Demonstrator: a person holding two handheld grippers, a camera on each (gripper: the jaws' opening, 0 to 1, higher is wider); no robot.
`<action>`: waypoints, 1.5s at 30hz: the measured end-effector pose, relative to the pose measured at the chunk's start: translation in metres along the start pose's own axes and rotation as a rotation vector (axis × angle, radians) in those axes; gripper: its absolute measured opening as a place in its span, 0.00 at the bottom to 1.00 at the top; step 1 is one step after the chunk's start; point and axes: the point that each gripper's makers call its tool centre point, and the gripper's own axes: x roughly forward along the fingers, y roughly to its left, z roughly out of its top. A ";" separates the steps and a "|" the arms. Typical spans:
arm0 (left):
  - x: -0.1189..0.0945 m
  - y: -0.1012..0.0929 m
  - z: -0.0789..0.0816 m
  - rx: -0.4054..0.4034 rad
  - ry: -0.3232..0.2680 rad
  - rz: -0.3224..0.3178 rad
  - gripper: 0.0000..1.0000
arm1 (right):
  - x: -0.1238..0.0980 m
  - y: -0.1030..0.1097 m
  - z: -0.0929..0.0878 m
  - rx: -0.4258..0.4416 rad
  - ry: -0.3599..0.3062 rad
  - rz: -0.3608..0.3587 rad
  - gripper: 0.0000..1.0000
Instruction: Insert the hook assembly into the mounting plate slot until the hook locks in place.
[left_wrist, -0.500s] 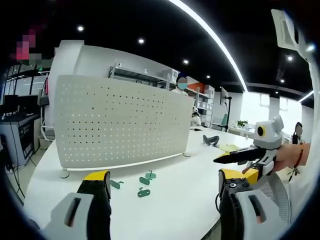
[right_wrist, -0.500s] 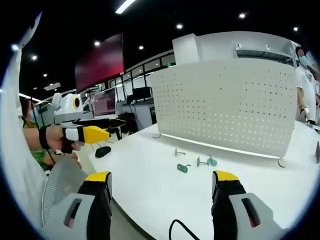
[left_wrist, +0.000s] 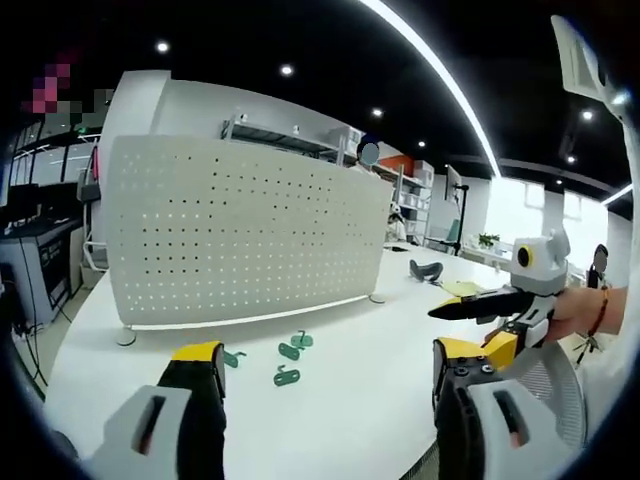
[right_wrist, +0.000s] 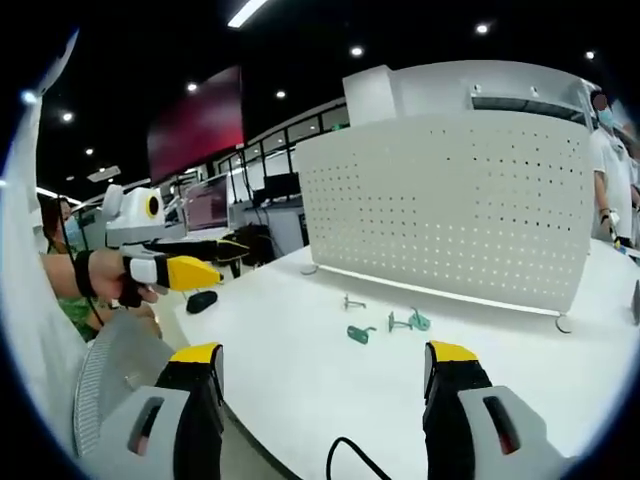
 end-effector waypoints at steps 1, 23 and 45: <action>0.001 0.000 -0.001 -0.001 0.002 0.002 0.89 | 0.000 -0.001 -0.001 0.000 0.004 -0.001 0.84; 0.025 0.005 -0.032 -0.051 0.120 0.024 0.87 | -0.002 -0.006 -0.006 0.007 0.025 0.006 0.83; 0.062 0.022 -0.068 -0.092 0.264 0.072 0.84 | 0.001 -0.008 -0.022 0.012 0.073 -0.019 0.81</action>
